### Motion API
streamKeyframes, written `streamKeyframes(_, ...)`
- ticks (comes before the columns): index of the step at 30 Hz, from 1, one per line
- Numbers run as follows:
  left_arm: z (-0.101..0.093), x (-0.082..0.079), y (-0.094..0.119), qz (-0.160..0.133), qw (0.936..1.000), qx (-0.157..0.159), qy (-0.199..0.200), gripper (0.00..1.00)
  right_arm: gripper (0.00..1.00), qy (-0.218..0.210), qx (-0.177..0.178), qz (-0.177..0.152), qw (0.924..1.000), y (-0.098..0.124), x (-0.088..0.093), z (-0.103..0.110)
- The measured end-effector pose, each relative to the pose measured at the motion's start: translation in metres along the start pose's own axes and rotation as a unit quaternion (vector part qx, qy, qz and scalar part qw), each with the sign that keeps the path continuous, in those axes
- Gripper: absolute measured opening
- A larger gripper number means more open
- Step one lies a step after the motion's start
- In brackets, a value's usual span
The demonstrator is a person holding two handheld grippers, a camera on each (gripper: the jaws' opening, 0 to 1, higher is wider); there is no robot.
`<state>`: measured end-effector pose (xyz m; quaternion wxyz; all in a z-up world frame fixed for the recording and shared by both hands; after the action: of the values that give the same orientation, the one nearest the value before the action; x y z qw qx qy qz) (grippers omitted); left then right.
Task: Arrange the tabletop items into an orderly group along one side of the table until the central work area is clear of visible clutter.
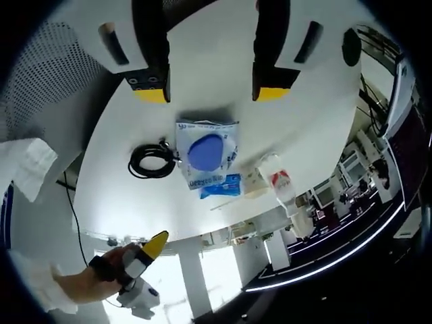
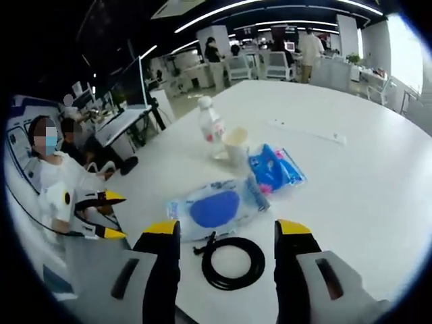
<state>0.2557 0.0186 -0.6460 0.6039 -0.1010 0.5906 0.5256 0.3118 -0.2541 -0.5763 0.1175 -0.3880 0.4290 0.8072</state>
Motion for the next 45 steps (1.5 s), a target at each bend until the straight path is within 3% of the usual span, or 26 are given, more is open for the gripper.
streamKeyframes(5,0.0,-0.005,0.003,-0.019,0.9998,0.006,0.002,0.48,0.52,-0.011,0.013,-0.012,0.9998,0.01,0.01,0.008)
streamKeyframes(11,0.002,-0.006,0.004,-0.023,0.9997,0.003,0.005,0.48,0.5,-0.037,0.019,-0.017,0.999,0.009,0.016,0.004)
streamKeyframes(14,0.005,-0.005,0.003,-0.021,0.9997,-0.008,0.009,0.48,0.49,-0.067,0.014,-0.044,0.9967,0.007,0.01,-0.004)
streamKeyframes(20,0.01,-0.006,0.004,-0.025,0.9992,-0.033,-0.003,0.49,0.48,-0.092,0.003,-0.058,0.9941,-0.007,0.006,-0.03)
streamKeyframes(23,0.013,-0.004,0.003,-0.014,0.9989,-0.045,-0.004,0.5,0.48,-0.114,-0.01,-0.068,0.9911,-0.012,0.004,-0.041)
streamKeyframes(26,0.016,-0.004,0.001,-0.002,0.9986,-0.053,0.004,0.5,0.48,-0.109,-0.025,-0.061,0.9918,-0.018,0.006,-0.048)
streamKeyframes(31,0.009,-0.009,0.0,0.023,0.9922,-0.084,0.089,0.51,0.48,-0.094,-0.056,-0.035,0.9934,-0.026,0.017,-0.057)
streamKeyframes(35,-0.009,-0.016,-0.006,0.036,0.9876,-0.098,0.117,0.5,0.48,-0.072,-0.084,0.001,0.9938,-0.032,0.035,-0.065)
streamKeyframes(40,-0.027,-0.037,-0.016,0.027,0.9827,-0.108,0.148,0.51,0.48,-0.078,-0.107,0.01,0.9912,-0.033,0.047,-0.072)
streamKeyframes(43,-0.035,-0.047,-0.023,0.023,0.9729,-0.109,0.202,0.52,0.47,-0.055,-0.127,0.029,0.9899,-0.033,0.059,-0.067)
streamKeyframes(44,-0.037,-0.049,-0.025,0.021,0.9634,-0.112,0.243,0.53,0.47,-0.045,-0.13,0.034,0.9899,-0.033,0.062,-0.067)
streamKeyframes(45,-0.038,-0.049,-0.026,0.022,0.9584,-0.114,0.261,0.53,0.46,-0.026,-0.131,0.047,0.99,-0.034,0.067,-0.066)
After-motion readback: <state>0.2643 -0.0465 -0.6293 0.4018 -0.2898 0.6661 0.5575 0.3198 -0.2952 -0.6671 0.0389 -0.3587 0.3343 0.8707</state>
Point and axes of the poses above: the point that each gripper's makers call its tool centre point, and the gripper's own axes: y roughly backward along the fingers, z roughly to its left, x roughly out of its underside, the point moved 6 cm from there along y, roughly backward along the fingers, and after that the axes turned 11 degrees about -x, right-handed, at the moved point
